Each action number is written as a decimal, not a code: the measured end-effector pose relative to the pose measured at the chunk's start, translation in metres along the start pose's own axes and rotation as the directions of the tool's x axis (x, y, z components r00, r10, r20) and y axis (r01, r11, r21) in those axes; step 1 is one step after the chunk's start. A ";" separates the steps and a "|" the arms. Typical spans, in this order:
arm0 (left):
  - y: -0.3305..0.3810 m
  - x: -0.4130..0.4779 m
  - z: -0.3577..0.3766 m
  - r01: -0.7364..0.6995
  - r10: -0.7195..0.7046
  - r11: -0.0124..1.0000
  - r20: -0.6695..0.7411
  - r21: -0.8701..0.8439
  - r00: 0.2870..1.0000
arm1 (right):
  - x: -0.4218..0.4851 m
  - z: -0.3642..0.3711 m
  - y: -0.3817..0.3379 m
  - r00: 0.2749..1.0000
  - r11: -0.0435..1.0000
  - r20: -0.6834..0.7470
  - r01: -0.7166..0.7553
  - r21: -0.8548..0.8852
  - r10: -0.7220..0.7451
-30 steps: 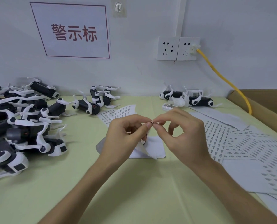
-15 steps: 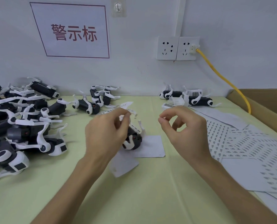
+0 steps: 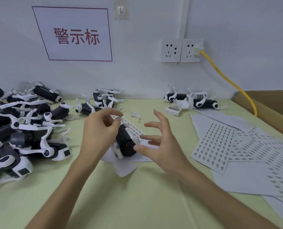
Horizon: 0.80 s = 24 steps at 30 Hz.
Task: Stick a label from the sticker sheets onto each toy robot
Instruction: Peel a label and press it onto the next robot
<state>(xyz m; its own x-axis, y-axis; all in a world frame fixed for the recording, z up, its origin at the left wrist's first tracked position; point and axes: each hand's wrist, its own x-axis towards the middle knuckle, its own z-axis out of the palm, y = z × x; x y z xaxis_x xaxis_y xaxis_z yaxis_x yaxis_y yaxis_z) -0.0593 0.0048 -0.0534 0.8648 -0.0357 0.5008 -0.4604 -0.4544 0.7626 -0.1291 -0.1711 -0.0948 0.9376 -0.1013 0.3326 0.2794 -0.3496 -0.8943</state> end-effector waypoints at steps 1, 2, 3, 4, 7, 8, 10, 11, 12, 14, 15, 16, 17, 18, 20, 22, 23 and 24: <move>0.001 -0.001 0.001 0.016 -0.015 0.999 0.022 -0.046 1.000 | 0.000 0.002 0.000 1.000 1.000 0.001 0.014 0.005 -0.014; 0.003 -0.003 0.003 0.037 -0.033 0.995 0.046 -0.093 0.998 | 0.000 0.004 0.000 0.999 1.000 -0.011 0.031 0.002 -0.031; 0.005 -0.004 0.005 0.060 -0.051 0.988 0.067 -0.145 0.996 | 0.000 0.005 0.001 0.998 0.999 -0.037 0.052 -0.004 -0.052; 0.007 -0.005 0.006 0.084 -0.069 0.976 0.082 -0.203 0.994 | 0.001 0.004 0.002 0.995 0.997 -0.069 0.072 -0.011 -0.072; 0.010 -0.007 0.009 0.172 -0.128 0.901 0.134 -0.399 0.983 | 0.003 0.001 0.003 0.990 0.996 -0.109 0.091 0.013 -0.089; 0.011 -0.008 0.009 0.215 -0.148 0.854 0.175 -0.474 0.973 | 0.004 0.000 0.003 0.991 0.996 -0.105 0.089 0.027 -0.086; 0.013 -0.007 0.008 0.281 -0.191 0.774 0.214 -0.567 0.958 | 0.004 0.000 0.005 0.990 0.995 -0.104 0.096 0.032 -0.092; 0.012 -0.006 0.005 0.287 -0.224 0.768 0.179 -0.572 0.958 | 0.004 -0.001 0.006 0.988 0.994 -0.115 0.103 0.021 -0.100; 0.010 -0.003 0.001 0.278 -0.262 0.786 0.111 -0.552 0.959 | 0.004 -0.002 0.006 0.985 0.994 -0.134 0.111 0.011 -0.108; 0.004 0.006 -0.009 0.262 -0.336 0.811 -0.050 -0.523 0.940 | 0.005 -0.006 0.006 0.976 0.993 -0.189 0.113 0.022 -0.107; -0.001 0.010 -0.015 0.276 -0.400 0.780 -0.109 -0.562 0.910 | 0.007 -0.010 0.006 0.971 0.994 -0.220 0.103 0.040 -0.092; -0.005 0.014 -0.019 0.293 -0.477 0.717 -0.139 -0.633 0.868 | 0.008 -0.015 0.006 0.965 0.994 -0.251 0.092 0.063 -0.073; -0.010 0.016 -0.021 0.303 -0.548 0.658 -0.163 -0.689 0.821 | 0.010 -0.020 0.006 0.959 0.993 -0.277 0.085 0.087 -0.058; -0.016 0.017 -0.022 0.310 -0.598 0.638 -0.200 -0.705 0.776 | 0.011 -0.024 0.006 0.953 0.991 -0.299 0.085 0.101 -0.051; -0.025 0.017 -0.021 0.304 -0.600 0.727 -0.355 -0.615 0.717 | 0.012 -0.032 0.006 0.940 0.989 -0.335 0.106 0.102 -0.066; -0.027 0.014 -0.020 0.190 -0.424 0.874 -0.512 -0.447 0.747 | 0.013 -0.036 0.004 0.929 0.984 -0.360 0.132 0.115 -0.083; -0.026 0.014 -0.020 0.118 -0.307 0.922 -0.515 -0.368 0.800 | 0.013 -0.038 0.003 0.924 0.982 -0.371 0.149 0.118 -0.095; -0.024 0.014 -0.019 0.054 -0.221 0.935 -0.458 -0.350 0.861 | 0.012 -0.038 0.001 0.916 0.979 -0.384 0.168 0.111 -0.114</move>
<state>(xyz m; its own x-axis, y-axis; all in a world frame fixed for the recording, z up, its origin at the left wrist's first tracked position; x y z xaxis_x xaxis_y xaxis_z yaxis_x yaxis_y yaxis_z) -0.0401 0.0319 -0.0572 0.7547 0.4773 0.4501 -0.4537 -0.1158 0.8836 -0.1251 -0.2081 -0.0801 0.7479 -0.4103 0.5218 0.4545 -0.2564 -0.8530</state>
